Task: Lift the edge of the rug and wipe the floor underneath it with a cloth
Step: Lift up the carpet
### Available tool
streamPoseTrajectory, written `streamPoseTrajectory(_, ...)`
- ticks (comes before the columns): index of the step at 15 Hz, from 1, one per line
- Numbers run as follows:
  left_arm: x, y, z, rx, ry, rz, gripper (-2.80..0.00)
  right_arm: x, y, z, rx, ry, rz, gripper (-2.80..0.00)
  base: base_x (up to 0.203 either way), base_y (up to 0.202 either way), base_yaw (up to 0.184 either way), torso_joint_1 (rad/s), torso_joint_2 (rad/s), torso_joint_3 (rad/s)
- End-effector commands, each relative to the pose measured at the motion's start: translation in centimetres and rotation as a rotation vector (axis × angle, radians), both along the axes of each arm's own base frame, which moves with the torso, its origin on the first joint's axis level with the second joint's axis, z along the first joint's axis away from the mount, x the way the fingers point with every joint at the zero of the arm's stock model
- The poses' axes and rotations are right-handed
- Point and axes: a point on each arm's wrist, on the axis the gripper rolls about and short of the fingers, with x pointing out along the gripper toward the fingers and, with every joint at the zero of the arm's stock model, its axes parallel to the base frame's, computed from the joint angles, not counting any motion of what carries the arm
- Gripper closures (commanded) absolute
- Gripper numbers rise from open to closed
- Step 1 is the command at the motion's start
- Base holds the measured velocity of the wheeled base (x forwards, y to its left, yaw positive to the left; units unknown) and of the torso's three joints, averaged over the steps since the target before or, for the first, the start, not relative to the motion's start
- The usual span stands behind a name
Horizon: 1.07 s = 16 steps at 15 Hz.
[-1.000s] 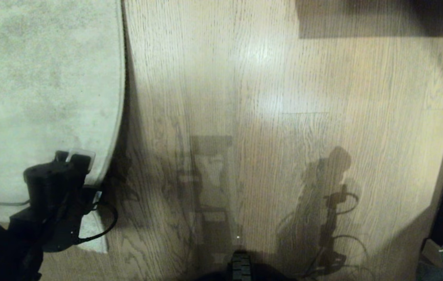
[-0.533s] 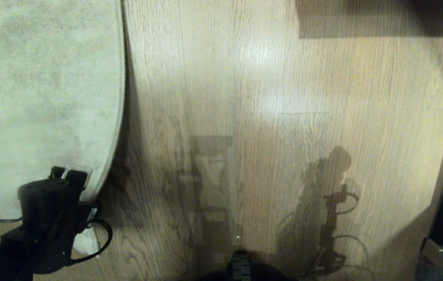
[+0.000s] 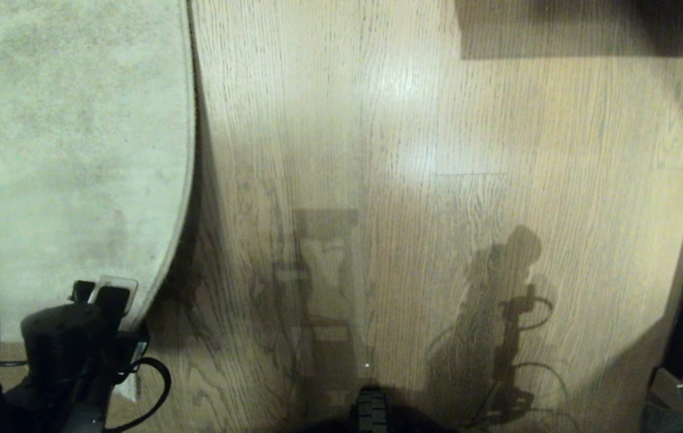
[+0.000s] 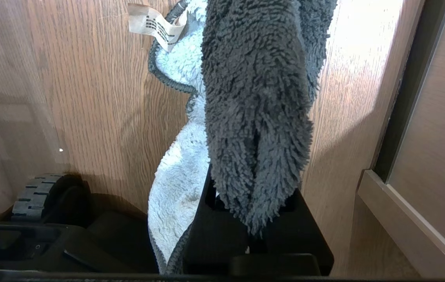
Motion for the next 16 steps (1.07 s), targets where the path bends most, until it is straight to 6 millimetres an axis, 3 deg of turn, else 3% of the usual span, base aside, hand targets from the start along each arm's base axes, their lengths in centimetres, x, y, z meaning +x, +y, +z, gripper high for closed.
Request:
streamPoseTrajectory(1, 0.2, -0.1, -1.4, 0.004, 0.032, 0.003, 0.00, 0.0, 0.0, 0.0, -0.001, 0.000, 0.000, 0.00, 0.000, 0.000, 0.000, 0.000, 0.00, 0.000)
streamPoseTrajectory(10, 0.3, -0.8, -2.2, -0.001, 0.062, -0.025, 0.00, 0.0, 0.0, 0.0, -0.001, 0.000, 0.000, 0.00, 0.000, 0.000, 0.000, 0.000, 0.00, 0.000)
streamPoseTrajectory(16, 0.1, -0.8, -0.8, -0.015, -0.008, -0.027, 0.00, 0.0, 0.0, 0.0, 0.000, 0.000, 0.000, 0.00, 0.000, 0.000, 0.000, 0.000, 0.00, 0.000)
